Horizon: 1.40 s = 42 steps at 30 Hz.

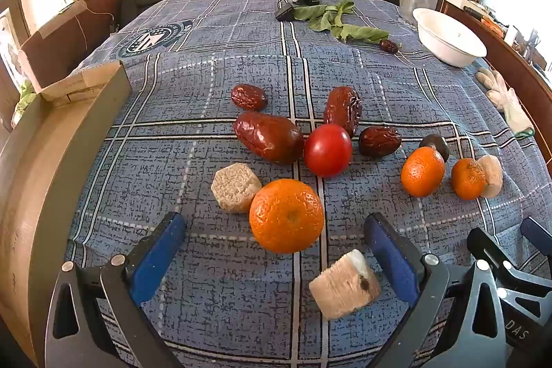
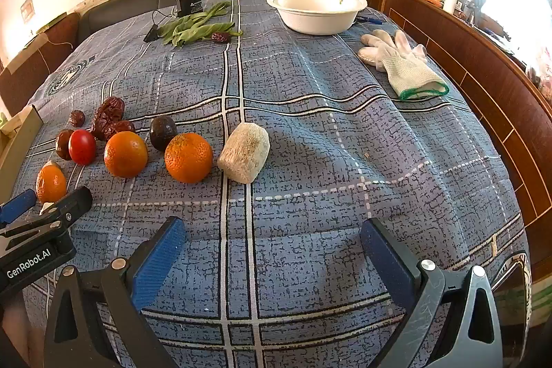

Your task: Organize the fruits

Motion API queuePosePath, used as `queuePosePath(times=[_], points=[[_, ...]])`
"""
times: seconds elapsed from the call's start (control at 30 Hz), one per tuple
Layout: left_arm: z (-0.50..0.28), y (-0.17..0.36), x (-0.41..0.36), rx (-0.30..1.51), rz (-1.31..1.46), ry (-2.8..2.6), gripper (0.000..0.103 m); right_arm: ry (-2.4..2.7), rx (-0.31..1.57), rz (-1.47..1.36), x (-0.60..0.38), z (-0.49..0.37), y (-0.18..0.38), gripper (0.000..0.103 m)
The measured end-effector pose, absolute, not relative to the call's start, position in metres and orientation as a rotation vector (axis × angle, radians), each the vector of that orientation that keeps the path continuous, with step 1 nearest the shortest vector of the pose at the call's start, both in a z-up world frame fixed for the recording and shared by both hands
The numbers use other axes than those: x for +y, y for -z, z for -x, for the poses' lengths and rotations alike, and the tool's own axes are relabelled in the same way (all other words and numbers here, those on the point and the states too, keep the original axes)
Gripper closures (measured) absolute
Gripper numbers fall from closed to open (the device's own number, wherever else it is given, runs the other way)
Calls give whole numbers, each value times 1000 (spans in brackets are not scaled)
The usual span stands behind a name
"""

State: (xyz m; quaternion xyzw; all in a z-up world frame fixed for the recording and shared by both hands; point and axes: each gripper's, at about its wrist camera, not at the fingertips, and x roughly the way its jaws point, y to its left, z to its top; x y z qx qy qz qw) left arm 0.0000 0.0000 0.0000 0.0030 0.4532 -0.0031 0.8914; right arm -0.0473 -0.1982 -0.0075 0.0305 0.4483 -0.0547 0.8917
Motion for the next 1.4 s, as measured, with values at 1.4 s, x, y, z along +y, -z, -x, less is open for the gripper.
queuePosePath(times=[1.4], points=[[-1, 1, 2, 988, -60, 106, 0, 128, 989, -96, -195, 52, 5, 0]])
